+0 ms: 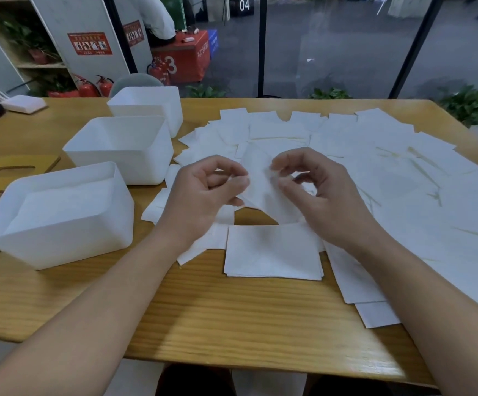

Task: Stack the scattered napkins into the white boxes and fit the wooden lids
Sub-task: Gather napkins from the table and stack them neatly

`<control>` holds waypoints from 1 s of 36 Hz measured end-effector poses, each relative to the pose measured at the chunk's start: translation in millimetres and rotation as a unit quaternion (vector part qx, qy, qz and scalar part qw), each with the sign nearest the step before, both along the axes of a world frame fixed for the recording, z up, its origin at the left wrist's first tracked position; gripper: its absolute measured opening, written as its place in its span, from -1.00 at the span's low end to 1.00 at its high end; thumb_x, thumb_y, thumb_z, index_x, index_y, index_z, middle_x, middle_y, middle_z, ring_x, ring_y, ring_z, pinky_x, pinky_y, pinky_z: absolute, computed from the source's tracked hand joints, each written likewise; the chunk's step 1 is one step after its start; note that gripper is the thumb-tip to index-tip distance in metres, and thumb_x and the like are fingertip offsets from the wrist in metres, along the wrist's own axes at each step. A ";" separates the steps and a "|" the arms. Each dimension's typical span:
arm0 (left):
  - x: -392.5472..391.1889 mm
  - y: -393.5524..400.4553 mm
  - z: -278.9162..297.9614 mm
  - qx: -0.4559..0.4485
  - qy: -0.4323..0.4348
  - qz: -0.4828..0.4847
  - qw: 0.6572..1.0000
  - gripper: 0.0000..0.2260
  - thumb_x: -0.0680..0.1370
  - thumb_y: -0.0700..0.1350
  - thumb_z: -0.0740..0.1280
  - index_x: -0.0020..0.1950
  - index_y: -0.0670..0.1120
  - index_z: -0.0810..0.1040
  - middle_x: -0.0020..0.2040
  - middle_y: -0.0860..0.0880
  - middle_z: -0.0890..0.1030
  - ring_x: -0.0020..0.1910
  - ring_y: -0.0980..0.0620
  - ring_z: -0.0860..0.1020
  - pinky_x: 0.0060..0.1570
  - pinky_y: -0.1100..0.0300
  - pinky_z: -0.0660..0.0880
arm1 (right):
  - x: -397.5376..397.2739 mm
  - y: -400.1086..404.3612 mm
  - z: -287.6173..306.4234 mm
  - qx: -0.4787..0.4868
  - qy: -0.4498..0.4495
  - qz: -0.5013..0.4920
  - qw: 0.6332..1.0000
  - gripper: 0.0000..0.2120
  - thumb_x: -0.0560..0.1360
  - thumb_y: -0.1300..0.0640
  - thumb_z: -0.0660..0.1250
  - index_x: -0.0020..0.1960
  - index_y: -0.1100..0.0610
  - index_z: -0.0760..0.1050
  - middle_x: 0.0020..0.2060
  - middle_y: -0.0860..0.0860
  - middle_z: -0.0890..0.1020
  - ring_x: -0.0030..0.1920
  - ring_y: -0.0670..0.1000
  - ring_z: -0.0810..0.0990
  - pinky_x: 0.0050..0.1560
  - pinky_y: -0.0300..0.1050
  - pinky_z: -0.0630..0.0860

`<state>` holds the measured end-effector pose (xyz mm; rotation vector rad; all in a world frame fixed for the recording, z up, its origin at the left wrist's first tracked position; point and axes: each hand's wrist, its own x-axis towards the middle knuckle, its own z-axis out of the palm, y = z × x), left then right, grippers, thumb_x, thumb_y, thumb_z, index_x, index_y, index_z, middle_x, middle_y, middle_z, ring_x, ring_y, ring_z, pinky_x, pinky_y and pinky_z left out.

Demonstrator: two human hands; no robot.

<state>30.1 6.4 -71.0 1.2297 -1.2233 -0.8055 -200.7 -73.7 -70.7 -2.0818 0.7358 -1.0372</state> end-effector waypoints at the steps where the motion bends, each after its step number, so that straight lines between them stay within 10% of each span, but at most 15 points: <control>1: 0.7 0.3 1.4 -0.006 0.018 0.006 1.000 -0.89 0.61 -0.25 0.52 0.12 -0.19 0.69 -0.10 -0.13 0.76 -0.12 -0.06 0.71 -0.05 0.06 0.70 | -1.3 -0.6 0.5 -0.005 0.026 -0.022 0.999 -0.70 0.66 0.10 0.45 0.38 -0.04 0.57 0.28 -0.16 0.64 0.33 -0.03 0.60 0.35 0.12 0.55; 5: -0.8 3.9 8.8 -0.027 0.051 -0.003 0.998 -0.66 0.63 -0.23 0.50 0.39 -0.11 0.59 0.03 -0.18 0.79 0.03 -0.17 0.76 0.02 0.02 0.71 | -3.6 -0.6 1.9 0.047 0.100 -0.032 0.993 -0.40 0.59 -0.23 0.46 0.57 -0.24 0.35 0.36 -0.25 0.59 0.42 -0.22 0.50 0.39 -0.15 0.42; 9: -0.5 6.1 11.9 -0.040 0.072 -0.014 0.996 -0.48 0.64 -0.25 0.47 0.59 -0.01 0.48 0.09 -0.22 0.78 0.14 -0.22 0.75 0.13 -0.07 0.71 | -1.8 0.1 2.1 0.090 0.054 -0.015 0.994 -0.67 0.61 -0.01 0.52 0.35 -0.11 0.59 -0.04 -0.12 0.74 0.10 -0.13 0.70 0.26 -0.10 0.51; 16: 12.1 6.4 11.8 0.045 0.035 -0.065 0.996 -0.55 0.68 -0.14 0.43 0.55 0.13 0.51 0.15 -0.16 0.74 0.13 -0.18 0.70 -0.02 0.00 0.65 | -11.7 1.0 13.2 0.169 -0.015 0.000 0.986 -0.89 0.68 0.12 0.42 0.06 0.09 0.73 -0.05 0.05 0.77 -0.05 0.07 0.74 0.02 -0.02 0.61; 22: 12.6 7.5 9.4 0.065 -0.047 -0.059 0.995 -0.63 0.67 -0.12 0.48 0.45 0.15 0.60 -0.31 -0.29 0.36 -0.32 -0.13 0.36 -0.28 0.18 0.41 | -20.5 2.5 17.6 0.179 0.112 0.078 0.974 -0.85 0.68 0.06 0.43 0.06 0.09 0.76 -0.10 0.18 0.70 -0.17 0.06 0.55 -0.08 -0.04 0.48; 28: 9.7 12.6 5.2 0.105 -0.240 -0.126 0.957 -0.54 0.64 -0.19 0.44 0.45 0.25 0.53 -0.33 -0.11 0.65 -0.32 -0.14 0.54 -0.13 0.13 0.55 | -28.0 -1.5 18.5 0.121 0.246 0.035 0.961 -0.95 0.55 -0.03 0.57 0.00 -0.13 0.74 -0.28 -0.01 0.62 -0.38 -0.13 0.45 -0.35 -0.29 0.37; 36: 12.9 12.1 3.6 0.103 -0.269 -0.145 0.947 -0.51 0.63 -0.21 0.44 0.47 0.24 0.53 -0.33 -0.16 0.61 -0.28 -0.20 0.58 -0.03 0.40 0.48 | -22.2 2.4 9.4 0.075 0.288 0.042 0.954 -0.87 0.49 -0.09 0.61 -0.01 -0.19 0.69 -0.30 -0.07 0.60 -0.36 -0.14 0.50 -0.33 -0.23 0.41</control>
